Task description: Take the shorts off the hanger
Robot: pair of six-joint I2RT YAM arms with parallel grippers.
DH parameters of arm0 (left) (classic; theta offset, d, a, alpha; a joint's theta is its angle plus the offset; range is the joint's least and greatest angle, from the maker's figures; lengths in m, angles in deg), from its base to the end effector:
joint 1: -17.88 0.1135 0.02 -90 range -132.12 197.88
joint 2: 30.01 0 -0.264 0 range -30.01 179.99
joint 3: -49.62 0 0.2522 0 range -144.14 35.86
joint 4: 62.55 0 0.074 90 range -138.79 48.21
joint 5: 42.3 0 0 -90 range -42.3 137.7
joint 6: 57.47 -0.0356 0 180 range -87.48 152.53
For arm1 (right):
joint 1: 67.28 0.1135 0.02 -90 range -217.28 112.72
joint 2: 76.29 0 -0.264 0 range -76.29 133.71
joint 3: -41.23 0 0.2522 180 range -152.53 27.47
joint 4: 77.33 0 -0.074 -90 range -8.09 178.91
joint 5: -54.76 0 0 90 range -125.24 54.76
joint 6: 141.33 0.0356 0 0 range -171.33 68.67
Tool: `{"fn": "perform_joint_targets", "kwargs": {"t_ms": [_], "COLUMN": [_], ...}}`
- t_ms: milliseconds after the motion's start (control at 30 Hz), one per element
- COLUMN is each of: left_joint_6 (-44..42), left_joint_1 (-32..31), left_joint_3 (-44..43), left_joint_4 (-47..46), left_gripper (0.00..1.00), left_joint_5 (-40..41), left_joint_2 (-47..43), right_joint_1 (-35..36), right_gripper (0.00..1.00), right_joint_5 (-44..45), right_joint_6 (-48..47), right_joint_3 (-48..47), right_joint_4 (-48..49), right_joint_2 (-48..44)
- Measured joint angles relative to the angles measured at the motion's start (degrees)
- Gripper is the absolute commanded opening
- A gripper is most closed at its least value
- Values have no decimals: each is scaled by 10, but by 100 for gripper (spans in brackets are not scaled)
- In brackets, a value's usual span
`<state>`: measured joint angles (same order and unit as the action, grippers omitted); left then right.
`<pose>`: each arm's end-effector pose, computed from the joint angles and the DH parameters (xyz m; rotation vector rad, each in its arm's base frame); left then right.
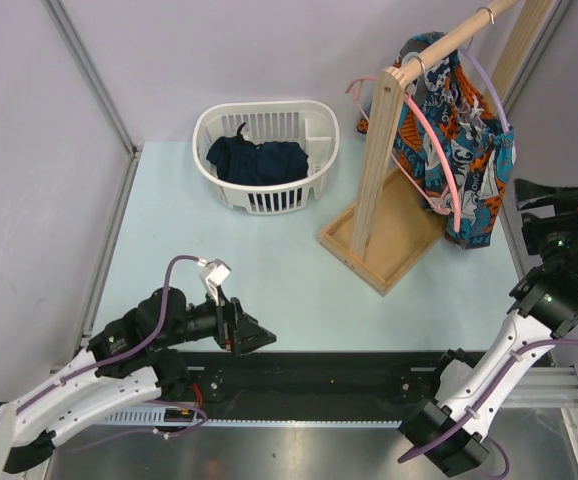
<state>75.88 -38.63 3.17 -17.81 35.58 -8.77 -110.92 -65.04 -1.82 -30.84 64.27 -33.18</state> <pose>0.0515 -0.0914 0.2802 0.4070 2.1198 -1.3106 0.1218 -0.0917 0.3988 0.9708 1.4465 0.5253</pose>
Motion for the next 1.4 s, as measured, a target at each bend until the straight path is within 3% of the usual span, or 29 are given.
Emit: {"fn": "perform_joint_targets", "kwargs": {"t_ms": [200,333,433,633,733,767,833,1067,1167,1400], "left_joint_6": [-30,-46,-59,-80,-90,-91,-95,-107,-110,-110], "left_joint_1": [0,0,0,0,0,0,0,0,0,0], "left_joint_3": [-34,-40,-48,-71,-75,-76,-76,-76,-82,-88], "left_joint_4": [5,11,21,40,40,41,43,47,55,57], "left_gripper": [100,100,100,100,100,100,100,100,100,100], "left_joint_5": [-8,-22,-35,-45,-47,-47,-47,-47,-46,-46], "left_joint_2": [31,47,70,100,106,109,117,142,153,165], "right_joint_1": [33,92,143,237,262,265,267,267,270,299], "right_gripper": [100,100,100,94,75,64,55,10,0,0], "right_joint_5": [-52,-113,-129,-92,-54,-45,-25,1,0,25], "right_joint_6": [64,74,30,-159,-232,-249,-274,-313,-310,-305], "right_joint_3": [-5,-16,-16,-16,-16,-16,-16,-23,-35,-109], "right_joint_4": [263,457,485,401,378,375,372,388,401,398], "right_joint_2": [44,136,189,186,178,177,177,190,203,242]}}
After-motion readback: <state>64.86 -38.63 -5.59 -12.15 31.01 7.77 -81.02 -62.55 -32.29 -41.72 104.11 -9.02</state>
